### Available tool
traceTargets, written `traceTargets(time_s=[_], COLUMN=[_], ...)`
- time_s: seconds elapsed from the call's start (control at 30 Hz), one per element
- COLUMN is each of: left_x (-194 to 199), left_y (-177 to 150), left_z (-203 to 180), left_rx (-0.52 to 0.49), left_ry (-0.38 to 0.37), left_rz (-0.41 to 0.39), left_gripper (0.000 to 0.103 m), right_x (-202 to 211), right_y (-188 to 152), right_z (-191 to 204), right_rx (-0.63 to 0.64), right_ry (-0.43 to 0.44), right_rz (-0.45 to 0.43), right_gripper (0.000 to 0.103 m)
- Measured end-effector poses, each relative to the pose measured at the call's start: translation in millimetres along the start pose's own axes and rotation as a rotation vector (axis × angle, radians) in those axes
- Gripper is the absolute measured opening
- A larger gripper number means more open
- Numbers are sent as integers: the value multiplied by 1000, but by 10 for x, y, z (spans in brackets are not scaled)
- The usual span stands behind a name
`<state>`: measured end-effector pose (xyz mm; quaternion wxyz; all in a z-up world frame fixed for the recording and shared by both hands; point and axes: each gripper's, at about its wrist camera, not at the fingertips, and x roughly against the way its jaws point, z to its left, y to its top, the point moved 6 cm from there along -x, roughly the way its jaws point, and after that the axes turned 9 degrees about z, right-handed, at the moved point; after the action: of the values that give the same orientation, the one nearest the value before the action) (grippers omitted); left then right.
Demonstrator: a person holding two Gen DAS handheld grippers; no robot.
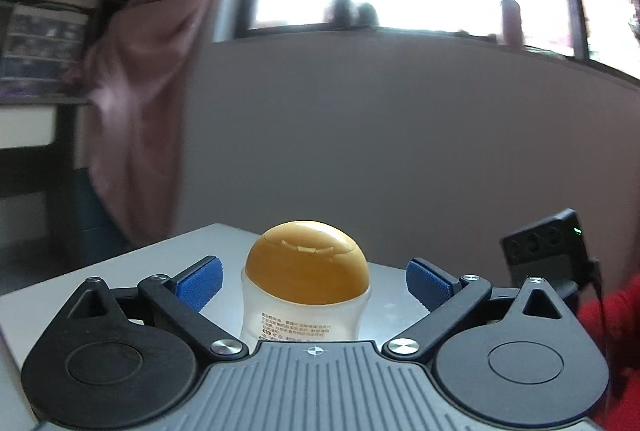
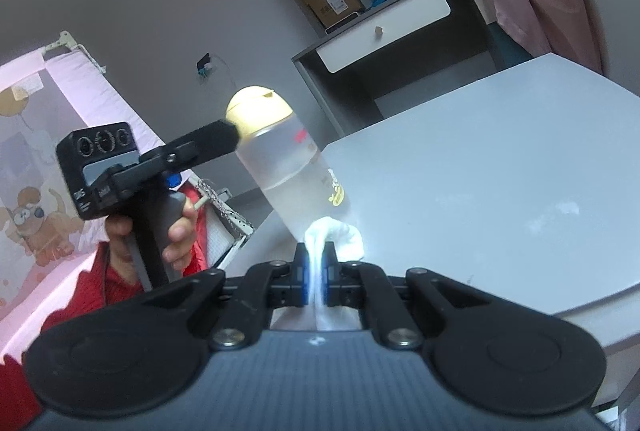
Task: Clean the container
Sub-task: 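Rotate the bottle with the left gripper while the right gripper holds the tissue against it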
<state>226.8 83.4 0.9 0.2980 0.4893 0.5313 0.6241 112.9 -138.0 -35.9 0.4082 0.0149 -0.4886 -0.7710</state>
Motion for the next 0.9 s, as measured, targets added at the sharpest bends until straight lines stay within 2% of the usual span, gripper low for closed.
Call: traceTargets(time_s=[0.17,0.3,0.43,0.5,0.57,0.73,0.9], left_x=[-38,-141,-237,-242,-243,-258,-276], left_y=[-44,-124,-128,-126,-130,-125,29], left_z=[94,103,199,217,236,194,64], left_rx=[-13,-36,4,4,9,37,75], left_ry=[-95,-113,-127,-145,-144,-96,19], left_rz=[-31,2,3,-13,-15,-6,37], left_gripper=[100,98,97,69,69,69,69], right_x=[2,4,4,9,24,57,66], right_y=[3,-2,-10,-14,-22,-25,-33], right_z=[0,-5,-9,-5,5,2,9], right_rx=[5,5,5,6,8,10,8], right_ry=[-11,-15,-13,-10,-8,-6,5], right_rz=[5,6,9,8,7,-1,-6], right_gripper=[6,6,6,6,6,6,6])
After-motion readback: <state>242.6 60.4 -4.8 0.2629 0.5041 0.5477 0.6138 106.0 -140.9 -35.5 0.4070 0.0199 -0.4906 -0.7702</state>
